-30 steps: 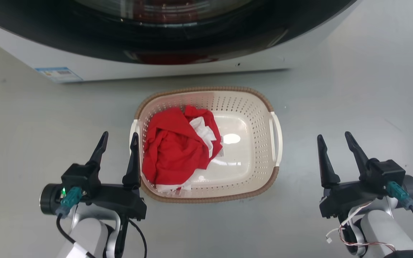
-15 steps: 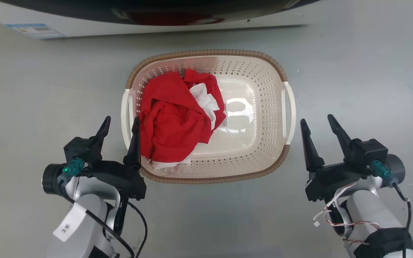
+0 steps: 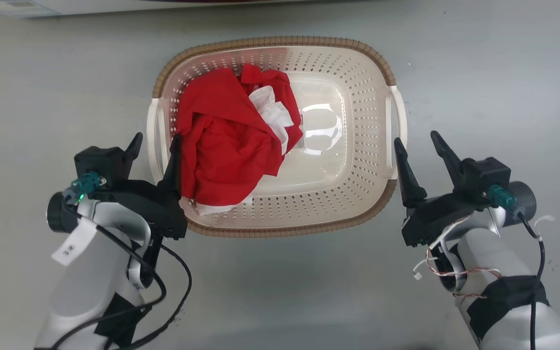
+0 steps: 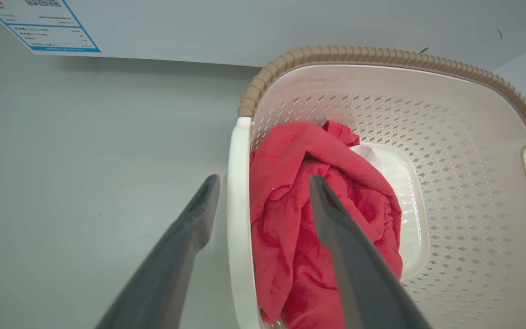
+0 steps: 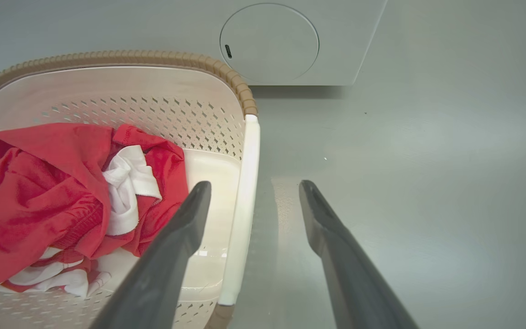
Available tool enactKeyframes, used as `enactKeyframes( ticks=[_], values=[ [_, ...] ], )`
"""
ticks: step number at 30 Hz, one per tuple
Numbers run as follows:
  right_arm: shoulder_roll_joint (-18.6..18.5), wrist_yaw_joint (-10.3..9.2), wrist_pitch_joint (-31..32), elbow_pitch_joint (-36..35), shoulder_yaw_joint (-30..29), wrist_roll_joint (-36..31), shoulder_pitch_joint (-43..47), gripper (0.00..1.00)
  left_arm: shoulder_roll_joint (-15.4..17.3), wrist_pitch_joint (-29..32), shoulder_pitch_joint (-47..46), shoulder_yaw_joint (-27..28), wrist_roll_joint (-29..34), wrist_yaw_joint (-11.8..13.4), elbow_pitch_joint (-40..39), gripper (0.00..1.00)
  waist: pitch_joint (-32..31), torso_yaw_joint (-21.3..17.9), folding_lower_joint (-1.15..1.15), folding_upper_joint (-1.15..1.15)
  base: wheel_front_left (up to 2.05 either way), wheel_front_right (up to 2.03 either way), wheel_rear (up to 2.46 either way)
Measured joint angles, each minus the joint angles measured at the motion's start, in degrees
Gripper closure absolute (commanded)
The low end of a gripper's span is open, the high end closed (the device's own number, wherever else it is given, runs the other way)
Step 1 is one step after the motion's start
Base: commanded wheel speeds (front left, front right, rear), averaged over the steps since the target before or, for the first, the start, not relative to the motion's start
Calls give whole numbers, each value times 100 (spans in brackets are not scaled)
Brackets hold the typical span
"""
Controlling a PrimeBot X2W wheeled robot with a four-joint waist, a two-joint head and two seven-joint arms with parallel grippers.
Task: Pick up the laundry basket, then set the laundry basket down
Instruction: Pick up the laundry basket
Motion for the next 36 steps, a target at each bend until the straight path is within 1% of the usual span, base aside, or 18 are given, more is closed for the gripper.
enactKeyframes(
  ticks=[4,10,21,22,23,24,27,33,36],
  values=[
    [70,67,5,259,66,0,-296,0,59,125,-234,43,-156,-116,304,0,129,-36,0,0,0,0,0],
    [122,156,109,778,207,7,-691,0,85,392,-681,18,-177,-291,851,0,261,-86,0,0,0,0,0],
    [181,250,268,1381,339,114,-1207,0,43,714,-1133,84,-328,-377,1547,0,356,-100,-1,-1,0,0,0],
    [182,265,321,1454,345,121,-1245,17,31,730,-1166,92,-352,-394,1599,0,363,-99,-1,-1,0,0,0],
    [182,310,366,1514,350,146,-1276,100,16,758,-1205,97,-367,-394,1642,26,370,-97,-1,-1,0,0,0],
    [186,318,386,1567,350,179,-1291,100,-1,775,-1243,110,-381,-396,1683,100,376,-95,-1,-1,0,0,0],
    [283,382,426,1675,374,288,-1372,100,-77,806,-1338,115,-469,-449,1812,100,390,-87,-1,-1,0,0,0],
    [298,414,455,1912,391,323,-1478,100,-132,803,-1424,129,-522,-452,2045,100,339,-80,-1,-1,0,0,0],
    [332,459,458,2071,393,377,-1488,100,-168,809,-1422,127,-532,-493,2236,100,263,-78,-1,-1,0,0,0]
  ],
)
